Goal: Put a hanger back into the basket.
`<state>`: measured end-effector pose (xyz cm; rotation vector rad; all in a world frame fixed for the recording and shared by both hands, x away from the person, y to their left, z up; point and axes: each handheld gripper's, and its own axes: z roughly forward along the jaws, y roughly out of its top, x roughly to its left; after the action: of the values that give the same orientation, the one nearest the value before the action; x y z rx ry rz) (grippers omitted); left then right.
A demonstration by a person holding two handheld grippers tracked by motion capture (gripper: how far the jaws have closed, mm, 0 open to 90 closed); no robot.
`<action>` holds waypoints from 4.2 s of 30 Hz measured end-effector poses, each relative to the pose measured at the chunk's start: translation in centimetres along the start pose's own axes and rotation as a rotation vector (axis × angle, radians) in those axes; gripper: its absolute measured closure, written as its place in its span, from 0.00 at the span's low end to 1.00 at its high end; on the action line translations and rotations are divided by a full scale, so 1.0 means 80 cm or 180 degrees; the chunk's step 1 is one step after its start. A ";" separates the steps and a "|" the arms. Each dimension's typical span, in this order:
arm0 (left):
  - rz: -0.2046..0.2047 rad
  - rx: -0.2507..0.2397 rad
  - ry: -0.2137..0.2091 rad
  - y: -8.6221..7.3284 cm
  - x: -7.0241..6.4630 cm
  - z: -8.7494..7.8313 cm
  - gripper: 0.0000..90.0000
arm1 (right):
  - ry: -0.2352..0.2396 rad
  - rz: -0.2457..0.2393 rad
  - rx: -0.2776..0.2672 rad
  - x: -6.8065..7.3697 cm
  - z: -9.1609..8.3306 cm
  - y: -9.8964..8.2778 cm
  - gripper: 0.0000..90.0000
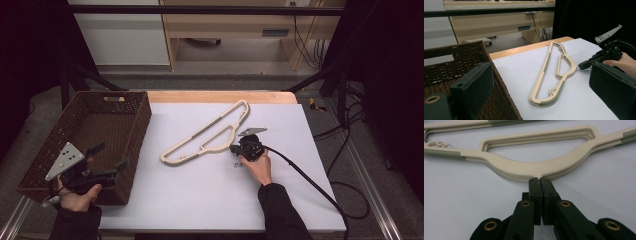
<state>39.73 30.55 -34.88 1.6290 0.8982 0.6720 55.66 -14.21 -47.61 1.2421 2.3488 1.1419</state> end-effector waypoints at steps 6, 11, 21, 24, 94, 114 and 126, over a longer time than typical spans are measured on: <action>0.0012 0.0014 -0.0019 0.000 -0.004 0.003 0.06 | -0.0022 -0.0060 -0.0095 0.000 -0.005 0.002 0.99; 0.0040 0.0046 -0.0049 0.001 -0.011 0.008 0.07 | -0.0031 -0.0062 -0.0132 0.000 -0.007 0.003 0.99; 0.0308 0.0280 -0.0271 0.004 -0.052 0.045 0.07 | -0.0148 -0.0083 -0.0155 0.003 -0.021 0.010 0.99; 0.0395 0.0364 -0.0374 0.005 -0.068 0.062 0.07 | -0.0164 -0.0150 -0.0168 0.003 -0.024 0.011 0.99; 0.1298 0.1412 -0.0651 -0.043 -0.160 0.354 0.56 | -0.0183 -0.0451 -0.0292 0.008 -0.058 0.030 0.99; 0.1431 0.1602 -0.0550 -0.052 -0.163 0.370 0.79 | -0.0187 -0.0463 -0.0280 0.011 -0.060 0.031 0.99; 0.1569 0.1607 -0.0563 -0.045 -0.161 0.363 0.83 | -0.0094 -0.0401 -0.0870 0.011 -0.101 0.043 0.73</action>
<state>55.34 4.45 -44.87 2.3654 0.5584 0.6464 52.81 -16.59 -39.65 0.9956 2.1277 1.3375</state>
